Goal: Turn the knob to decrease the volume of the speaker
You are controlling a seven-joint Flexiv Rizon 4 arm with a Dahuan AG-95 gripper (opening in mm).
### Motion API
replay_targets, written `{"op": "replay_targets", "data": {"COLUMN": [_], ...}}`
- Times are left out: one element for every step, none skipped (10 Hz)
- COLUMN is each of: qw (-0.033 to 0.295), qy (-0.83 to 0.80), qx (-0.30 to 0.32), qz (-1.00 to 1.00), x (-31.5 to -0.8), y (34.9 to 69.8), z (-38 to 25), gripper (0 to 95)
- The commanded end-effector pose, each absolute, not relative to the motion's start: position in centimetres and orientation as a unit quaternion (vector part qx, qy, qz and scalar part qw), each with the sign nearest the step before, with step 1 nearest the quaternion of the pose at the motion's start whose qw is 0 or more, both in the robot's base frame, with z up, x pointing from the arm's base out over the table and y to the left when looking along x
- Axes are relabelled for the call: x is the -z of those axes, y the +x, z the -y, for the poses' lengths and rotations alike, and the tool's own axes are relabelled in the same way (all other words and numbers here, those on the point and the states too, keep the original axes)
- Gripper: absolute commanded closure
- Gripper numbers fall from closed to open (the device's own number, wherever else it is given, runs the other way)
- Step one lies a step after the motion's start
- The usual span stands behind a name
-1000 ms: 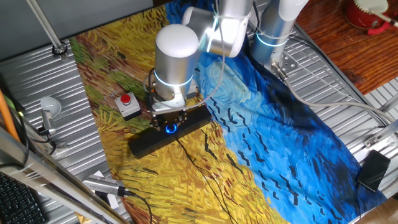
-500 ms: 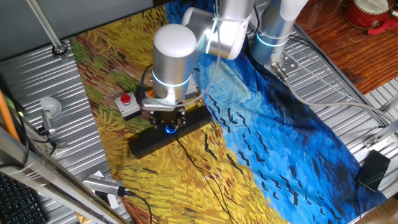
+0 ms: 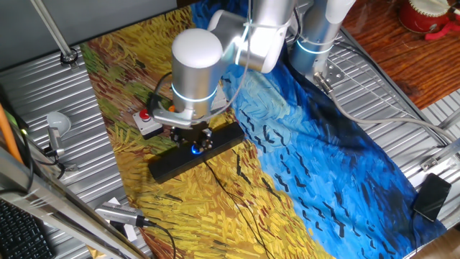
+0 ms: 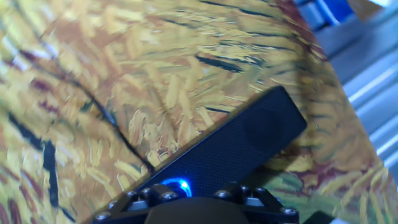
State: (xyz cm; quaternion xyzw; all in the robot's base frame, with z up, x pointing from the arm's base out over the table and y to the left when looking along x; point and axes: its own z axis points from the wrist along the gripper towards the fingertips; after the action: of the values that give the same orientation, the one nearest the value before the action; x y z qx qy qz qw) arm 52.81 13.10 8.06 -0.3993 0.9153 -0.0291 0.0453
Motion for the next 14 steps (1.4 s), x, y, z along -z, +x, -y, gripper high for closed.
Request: {"op": "replay_targets", "data": {"qw": [0.039, 0.039, 0.037, 0.032, 0.028, 0.027, 0.025, 0.024, 0.022, 0.022, 0.022, 0.022, 0.022, 0.023], "qy": [-0.322, -0.317, -0.303, -0.292, -0.283, -0.281, -0.278, -0.278, -0.277, -0.276, -0.276, -0.275, -0.275, -0.274], "qx": [0.020, 0.020, 0.018, 0.015, 0.011, 0.009, 0.006, 0.005, 0.003, 0.000, -0.001, -0.003, -0.004, -0.004], "qz": [-0.946, -0.948, -0.952, -0.956, -0.959, -0.959, -0.960, -0.960, -0.961, -0.961, -0.961, -0.961, -0.961, -0.962], "x": [-8.1, -8.1, -8.1, -8.1, -8.0, -8.0, -8.0, -8.0, -7.9, -7.8, -7.7, -7.5, -7.4, -7.3], "y": [52.9, 52.9, 52.9, 52.9, 52.9, 52.9, 52.9, 52.8, 52.8, 52.6, 52.5, 52.1, 51.9, 51.6], "z": [-13.1, -13.1, -13.1, -13.1, -13.1, -13.1, -13.1, -13.1, -13.2, -13.2, -13.2, -13.3, -13.3, -13.4], "gripper": [38.0, 38.0, 38.0, 38.0, 38.0, 38.0, 38.0, 38.0, 38.0, 38.0, 38.0, 38.0, 38.0, 38.0]}}
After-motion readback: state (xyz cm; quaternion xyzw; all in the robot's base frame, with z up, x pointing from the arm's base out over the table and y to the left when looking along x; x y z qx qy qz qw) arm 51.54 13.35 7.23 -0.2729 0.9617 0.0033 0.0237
